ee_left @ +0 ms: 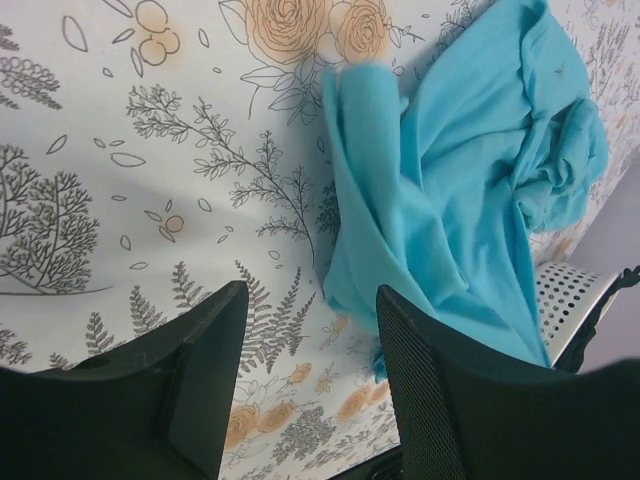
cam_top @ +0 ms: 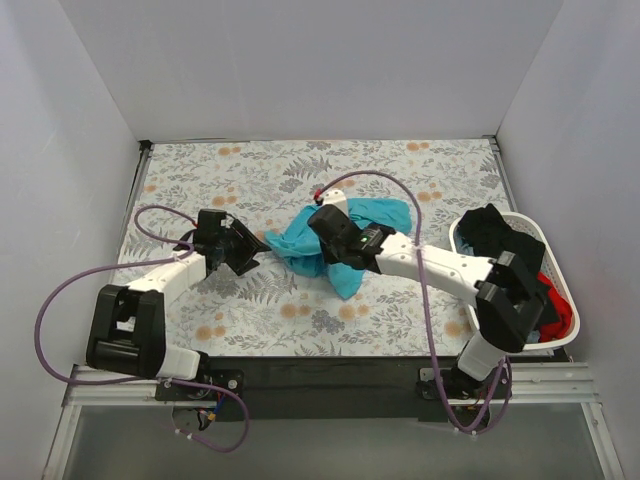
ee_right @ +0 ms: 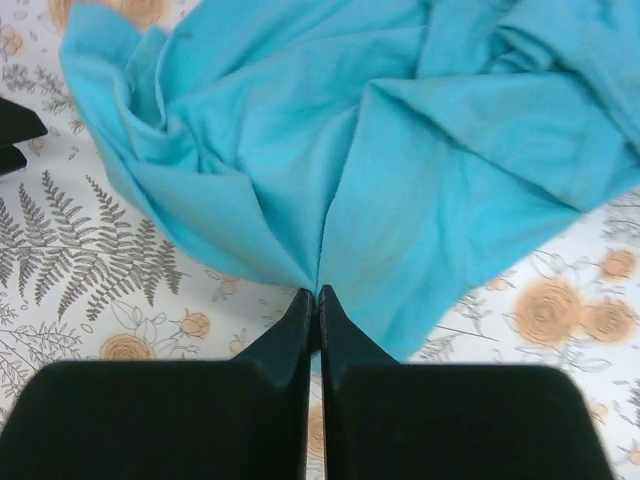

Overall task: Fold and stack the t-shirts
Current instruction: Flatten the tshirt out

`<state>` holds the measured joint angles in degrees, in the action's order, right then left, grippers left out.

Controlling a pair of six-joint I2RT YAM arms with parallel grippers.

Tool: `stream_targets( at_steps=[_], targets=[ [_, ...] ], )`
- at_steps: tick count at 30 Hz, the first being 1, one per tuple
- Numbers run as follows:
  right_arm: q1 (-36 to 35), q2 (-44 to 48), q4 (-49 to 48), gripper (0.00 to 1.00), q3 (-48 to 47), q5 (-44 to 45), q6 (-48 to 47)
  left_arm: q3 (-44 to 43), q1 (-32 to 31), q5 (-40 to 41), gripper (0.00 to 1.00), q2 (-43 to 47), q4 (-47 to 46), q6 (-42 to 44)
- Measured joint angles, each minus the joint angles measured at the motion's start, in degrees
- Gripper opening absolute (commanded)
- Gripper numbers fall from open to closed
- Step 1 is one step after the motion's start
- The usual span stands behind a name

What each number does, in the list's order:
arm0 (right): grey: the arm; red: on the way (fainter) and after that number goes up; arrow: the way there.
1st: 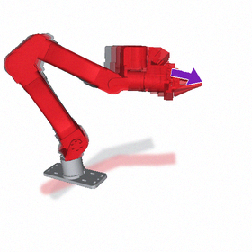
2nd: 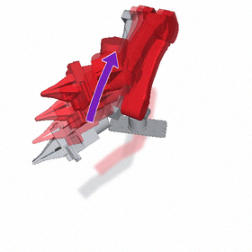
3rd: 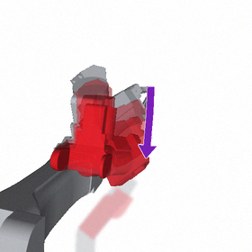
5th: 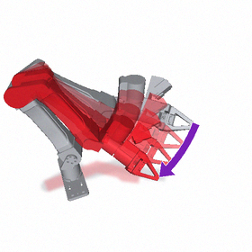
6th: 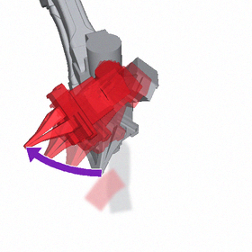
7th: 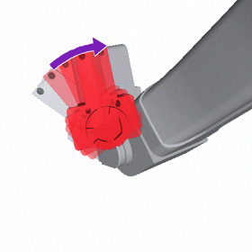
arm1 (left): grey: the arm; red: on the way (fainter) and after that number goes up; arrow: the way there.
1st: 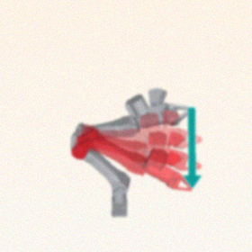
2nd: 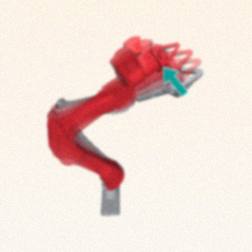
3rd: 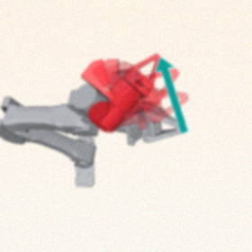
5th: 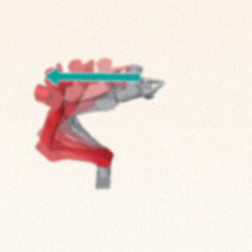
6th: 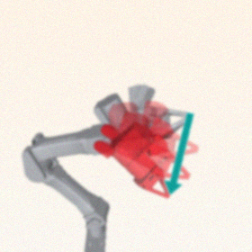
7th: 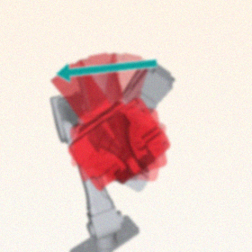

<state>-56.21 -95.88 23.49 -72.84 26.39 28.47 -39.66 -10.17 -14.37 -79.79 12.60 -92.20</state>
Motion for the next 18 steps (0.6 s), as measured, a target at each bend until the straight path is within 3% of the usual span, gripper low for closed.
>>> stream_targets(
  at_steps=[9,18],
  targets=[
    [7.5,15.6,3.1,0.01,8.8,1.3,-0.2,-1.9,-4.1,-1.2,0.48,-6.2,-3.0,-3.0],
    [9.4,17.1,4.9,0.01,13.0,1.0,-0.1,-3.5,-10.4,1.0,0.35,-8.2,-5.0,-7.1]
  ],
)
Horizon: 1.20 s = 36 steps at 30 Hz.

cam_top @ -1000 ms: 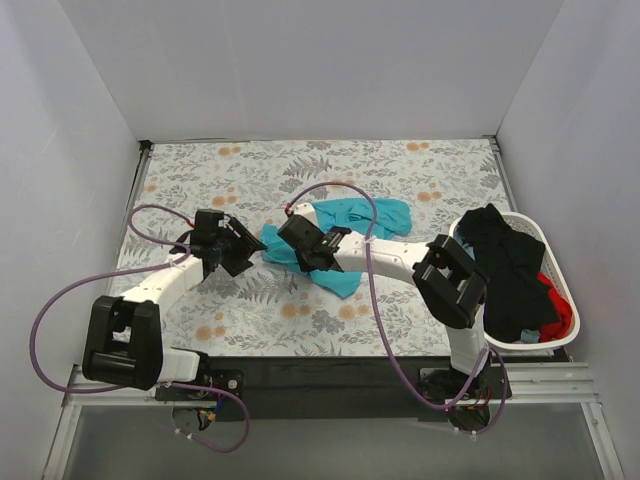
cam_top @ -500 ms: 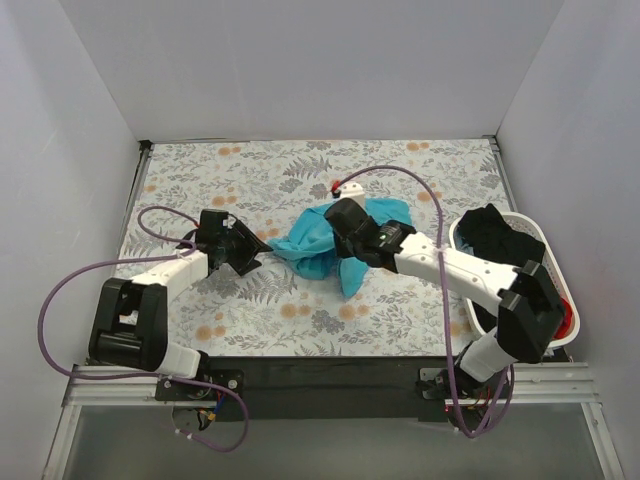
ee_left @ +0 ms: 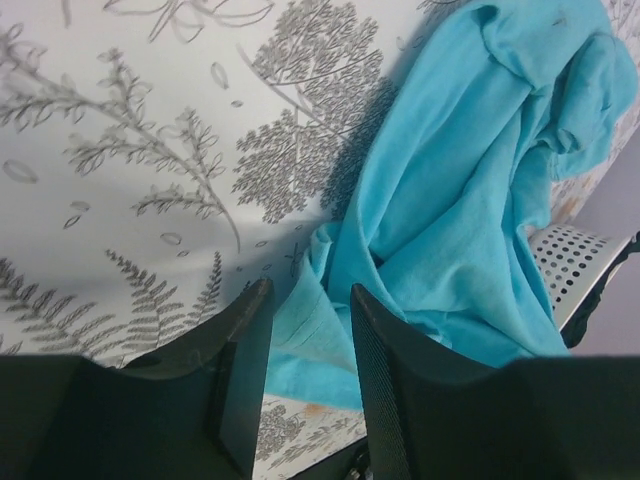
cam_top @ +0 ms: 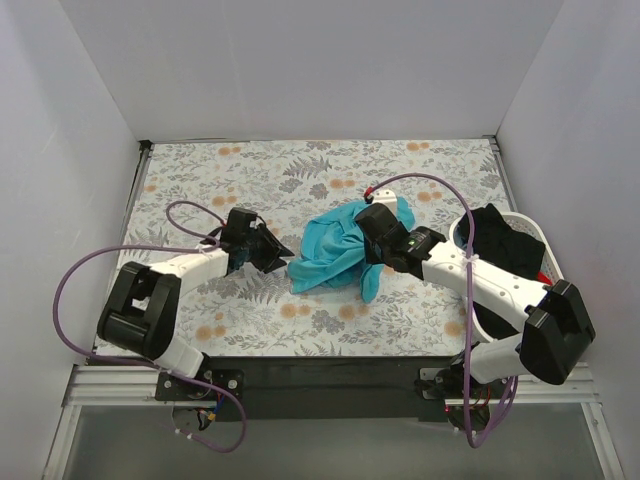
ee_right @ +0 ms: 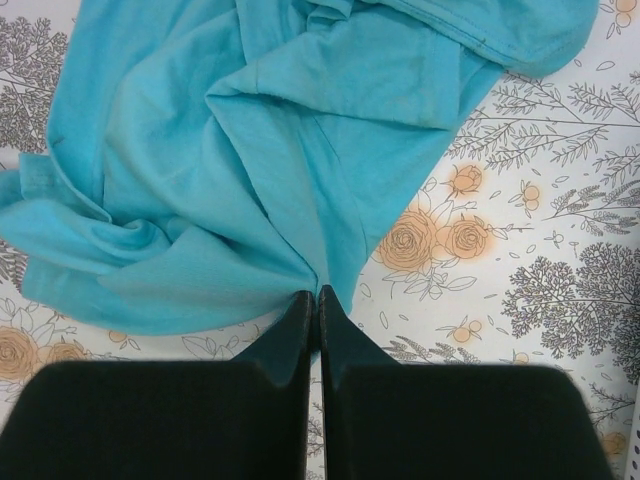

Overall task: Fold and stack the t-shirts
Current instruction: Flatten the tshirt out

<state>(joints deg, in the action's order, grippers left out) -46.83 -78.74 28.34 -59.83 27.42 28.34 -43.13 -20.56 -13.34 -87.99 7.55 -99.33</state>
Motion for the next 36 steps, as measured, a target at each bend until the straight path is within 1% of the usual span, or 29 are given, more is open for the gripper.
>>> stream_targets(
  at_steps=[5,9,11,17,23,27,29,32,36],
  targets=[
    [0.3,0.0,0.3,0.01,0.5,-0.6,0.0,3.9,-1.7,3.9,0.33,5.5,2.0,-2.4],
    [0.3,-0.1,0.3,0.01,0.5,-0.9,0.0,7.3,-3.5,6.4,0.33,11.1,3.4,-4.1],
    [0.3,-0.1,0.3,0.01,0.5,-1.0,0.0,7.8,-5.1,7.3,0.33,12.0,4.1,-4.7],
    [0.3,-0.6,0.3,0.01,0.5,-1.4,0.0,7.1,-12.8,12.0,0.36,8.7,6.2,-5.6],
    [0.3,-0.6,0.3,0.01,0.5,-1.7,0.0,2.5,-18.3,19.2,0.36,3.8,10.6,-5.6],
    [0.3,-0.6,0.3,0.01,0.5,-1.7,0.0,-0.9,-20.4,23.9,0.37,1.9,12.9,-5.5],
    [0.3,-0.6,0.3,0.01,0.5,-1.7,0.0,-1.8,-21.2,25.7,0.42,1.0,13.8,-5.5],
    [0.3,-0.6,0.3,0.01,0.5,-1.7,0.0,-2.3,-22.2,27.8,0.44,0.3,15.2,-6.0],
    [0.3,-0.6,0.2,0.01,0.5,-1.7,0.0,-2.5,-23.2,29.5,0.41,0.3,16.1,-6.3]
  ],
)
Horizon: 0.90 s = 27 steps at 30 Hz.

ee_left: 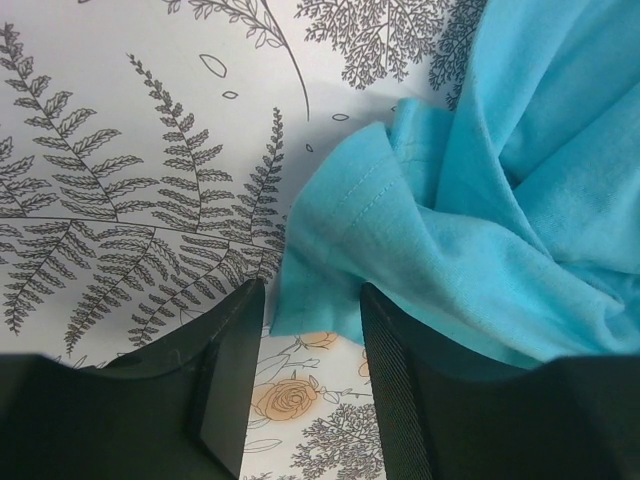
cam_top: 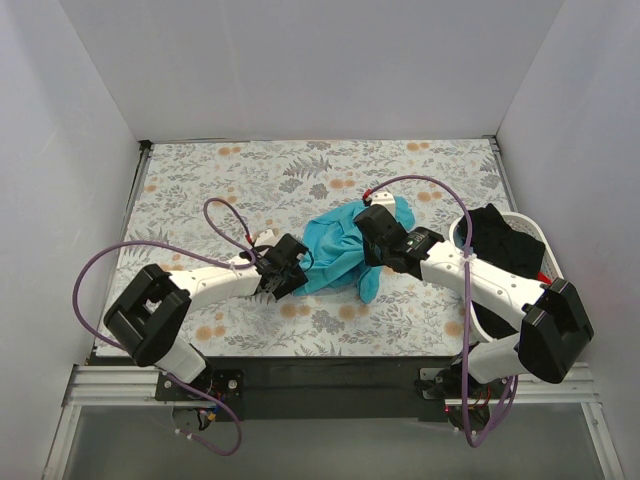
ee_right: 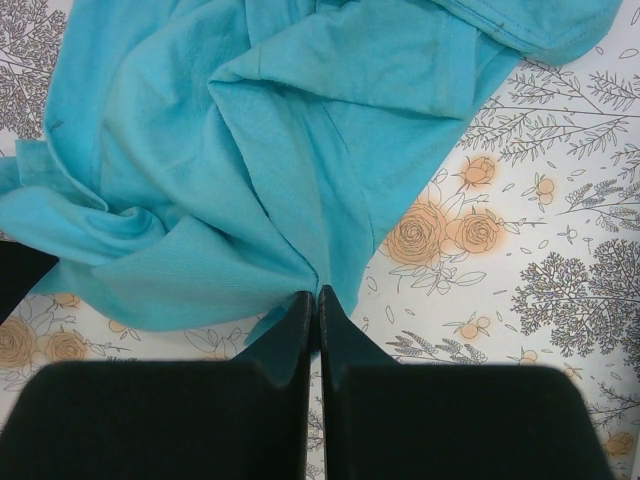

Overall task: Fold and stack the t-shirts
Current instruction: Flatten the tshirt out

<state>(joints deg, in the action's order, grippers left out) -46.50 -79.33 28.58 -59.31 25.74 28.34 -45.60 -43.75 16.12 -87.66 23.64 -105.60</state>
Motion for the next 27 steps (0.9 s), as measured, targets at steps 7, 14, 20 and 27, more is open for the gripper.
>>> stream_targets(
  at_steps=[7,14,20,27],
  targets=[
    [0.0,0.0,0.0,0.01,0.0,-0.2,0.0,-0.7,-0.5,0.5,0.31,-1.0,0.6,-0.1],
    [0.0,0.0,0.0,0.01,0.0,-0.2,0.0,-1.3,-1.6,0.9,0.19,-2.0,0.3,-0.2],
    [0.2,0.0,-0.1,0.01,0.2,-0.5,0.0,-1.7,-1.9,0.9,0.00,-2.9,-0.3,0.0],
    [0.3,0.0,-0.9,0.16,0.8,-2.3,0.1,-1.5,1.3,0.9,0.00,-1.5,1.6,1.9]
  ],
)
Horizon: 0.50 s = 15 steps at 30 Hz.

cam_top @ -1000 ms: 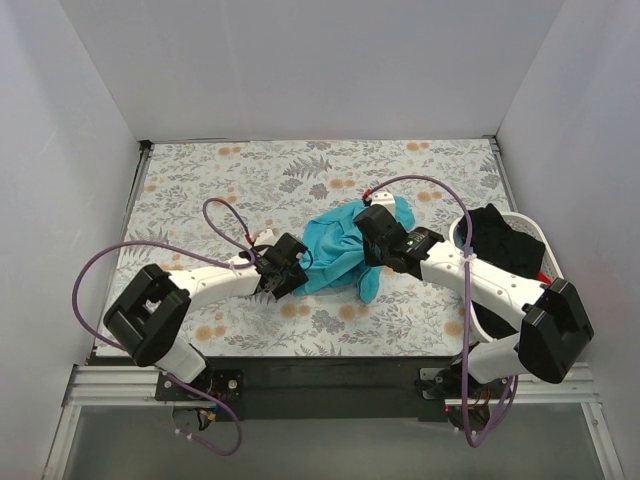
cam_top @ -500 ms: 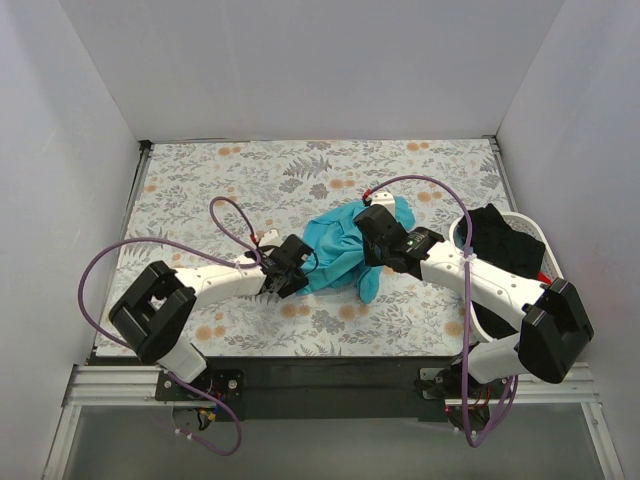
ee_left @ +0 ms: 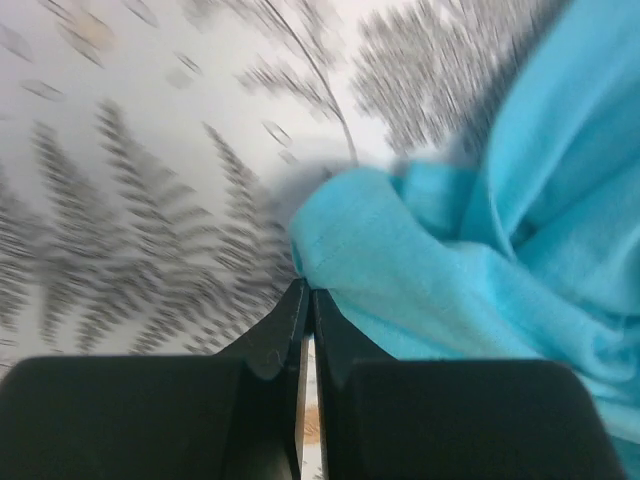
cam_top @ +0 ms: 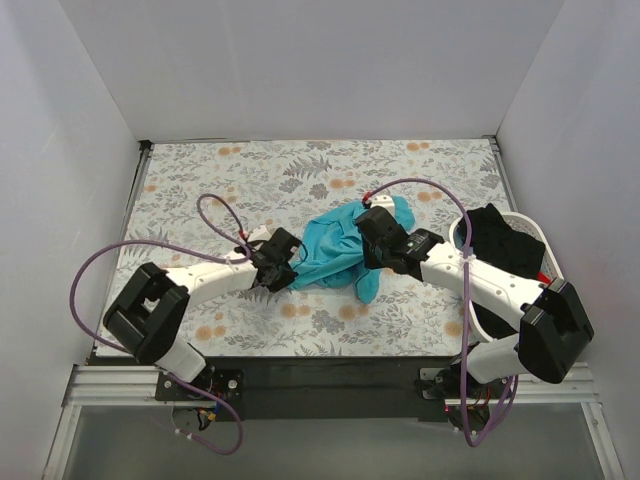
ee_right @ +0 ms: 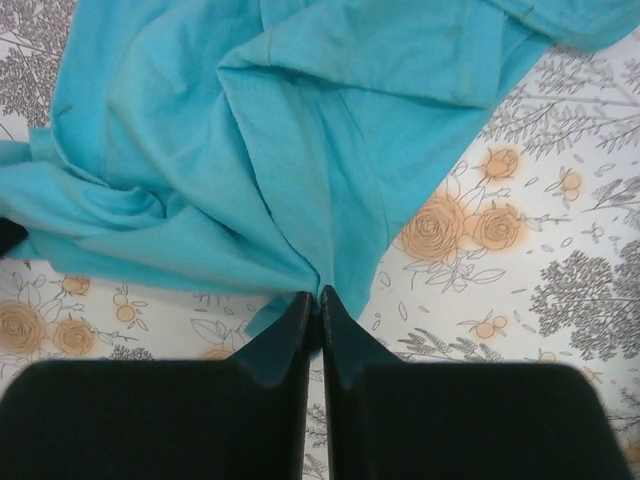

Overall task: Fold and stack the t-shirts
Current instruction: Flatten the tshirt out

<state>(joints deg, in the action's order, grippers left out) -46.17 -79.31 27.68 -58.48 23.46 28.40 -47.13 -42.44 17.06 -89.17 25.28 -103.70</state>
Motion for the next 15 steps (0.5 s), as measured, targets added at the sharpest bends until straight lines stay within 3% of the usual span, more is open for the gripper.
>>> stream_targets(
  at_steps=[3,7,12,14,15],
  targets=[
    [0.0,0.1,-1.0,0.25,2.1,-1.6,0.3,1.7,6.3,-0.4,0.00,4.1,0.9,1.8],
    [0.0,0.4,-2.6,0.25,6.0,-4.0,0.9,3.6,16.5,-0.6,0.00,12.6,2.6,5.1],
    [0.0,0.5,-4.9,0.28,9.7,-7.2,1.9,3.6,20.8,-1.1,0.00,17.4,3.1,8.0],
    [0.0,0.5,-6.3,0.20,10.7,-8.6,2.1,3.6,21.4,-1.7,0.00,17.5,3.2,8.8],
    [0.0,0.5,-6.9,0.08,11.2,-9.1,2.3,3.6,21.7,-1.9,0.00,17.5,3.3,9.0]
  ],
)
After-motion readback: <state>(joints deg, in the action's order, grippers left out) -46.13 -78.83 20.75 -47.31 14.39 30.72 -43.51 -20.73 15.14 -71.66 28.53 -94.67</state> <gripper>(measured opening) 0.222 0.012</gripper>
